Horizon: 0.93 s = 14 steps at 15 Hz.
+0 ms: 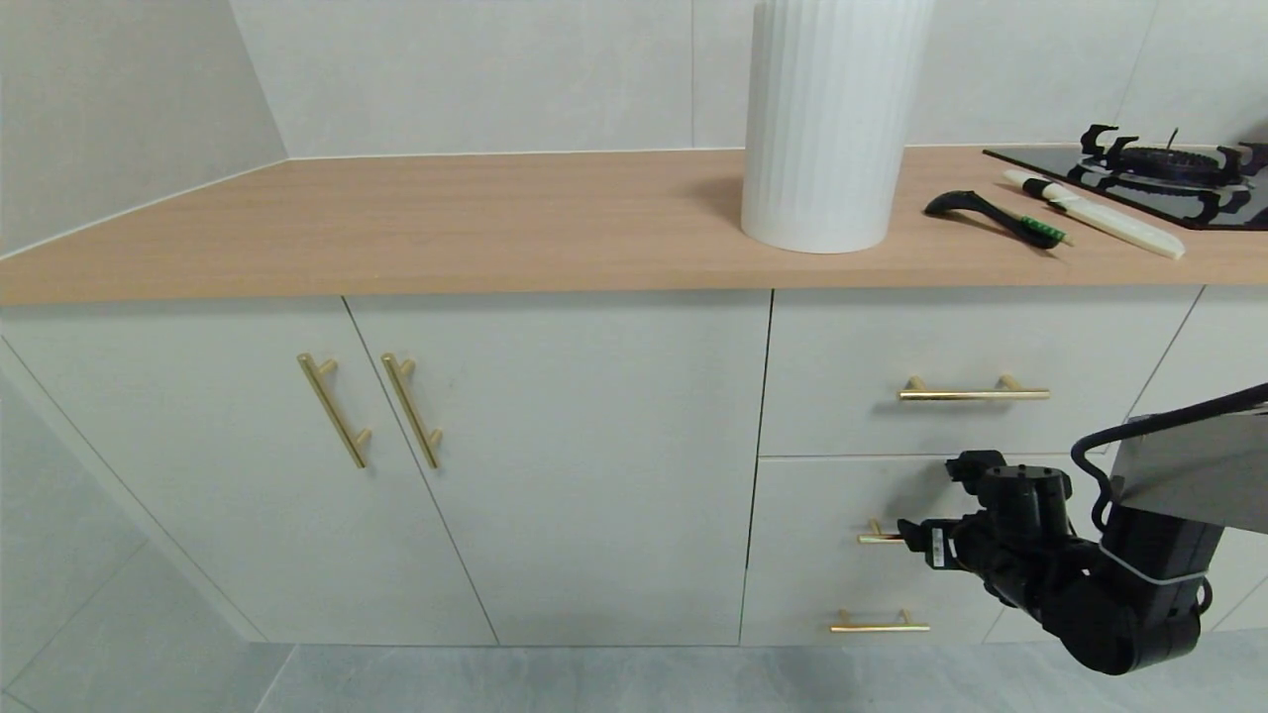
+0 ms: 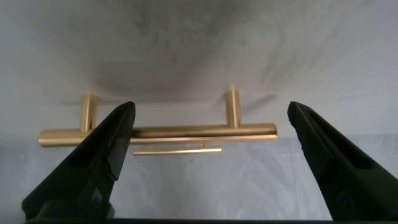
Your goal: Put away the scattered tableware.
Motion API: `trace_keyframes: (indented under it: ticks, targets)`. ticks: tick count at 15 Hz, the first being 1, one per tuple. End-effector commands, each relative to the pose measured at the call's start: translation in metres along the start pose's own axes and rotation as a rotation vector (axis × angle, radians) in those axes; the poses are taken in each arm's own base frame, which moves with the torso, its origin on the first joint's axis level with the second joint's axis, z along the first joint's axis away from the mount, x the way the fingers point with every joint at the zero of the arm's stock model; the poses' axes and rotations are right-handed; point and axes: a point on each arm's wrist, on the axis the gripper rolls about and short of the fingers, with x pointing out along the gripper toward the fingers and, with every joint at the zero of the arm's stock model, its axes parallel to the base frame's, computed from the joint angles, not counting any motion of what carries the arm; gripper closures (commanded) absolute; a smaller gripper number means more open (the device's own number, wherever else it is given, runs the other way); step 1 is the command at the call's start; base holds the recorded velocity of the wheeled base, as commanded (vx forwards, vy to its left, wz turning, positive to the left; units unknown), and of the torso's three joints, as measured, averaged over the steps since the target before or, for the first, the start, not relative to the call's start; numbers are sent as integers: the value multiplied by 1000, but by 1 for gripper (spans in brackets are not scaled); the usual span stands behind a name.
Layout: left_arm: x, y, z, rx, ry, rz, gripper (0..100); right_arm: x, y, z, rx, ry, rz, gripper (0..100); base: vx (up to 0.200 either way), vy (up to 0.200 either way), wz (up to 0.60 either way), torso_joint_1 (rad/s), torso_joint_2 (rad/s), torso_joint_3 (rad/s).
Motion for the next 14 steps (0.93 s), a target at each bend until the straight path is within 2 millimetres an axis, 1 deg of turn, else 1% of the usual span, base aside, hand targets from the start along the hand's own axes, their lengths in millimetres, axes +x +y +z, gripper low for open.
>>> trace_keyframes:
  ticks: [1, 3, 7, 9, 11, 12, 13, 14]
  targets:
    - [0, 0, 0, -2, 1, 1, 0, 5, 1, -4, -2, 10, -3, 0, 0, 0, 0, 0, 0, 0]
    - [0, 0, 0, 0, 1, 1, 0, 7, 1, -8, -6, 21, -14, 0, 0, 0, 0, 0, 0, 0]
    - [0, 0, 0, 0, 2, 1, 0, 6, 0, -14, -19, 49, -13, 0, 0, 0, 0, 0, 0, 0]
    - [0, 0, 0, 0, 2, 1, 0, 1, -1, -17, -26, 65, -3, 0, 0, 0, 0, 0, 0, 0]
    - [0, 0, 0, 0, 2, 1, 0, -11, -3, -17, -60, 90, 32, 0, 0, 0, 0, 0, 0, 0]
    - [0, 0, 0, 0, 1, 1, 0, -21, -5, -15, -82, 106, 44, 0, 0, 0, 0, 0, 0, 0]
    - [0, 0, 0, 0, 2, 1, 0, -44, -5, -3, -97, 121, 94, 0, 0, 0, 0, 0, 0, 0]
    - [0, 0, 0, 0, 2, 1, 0, -55, -4, 1, -108, 130, 126, 0, 0, 0, 0, 0, 0, 0]
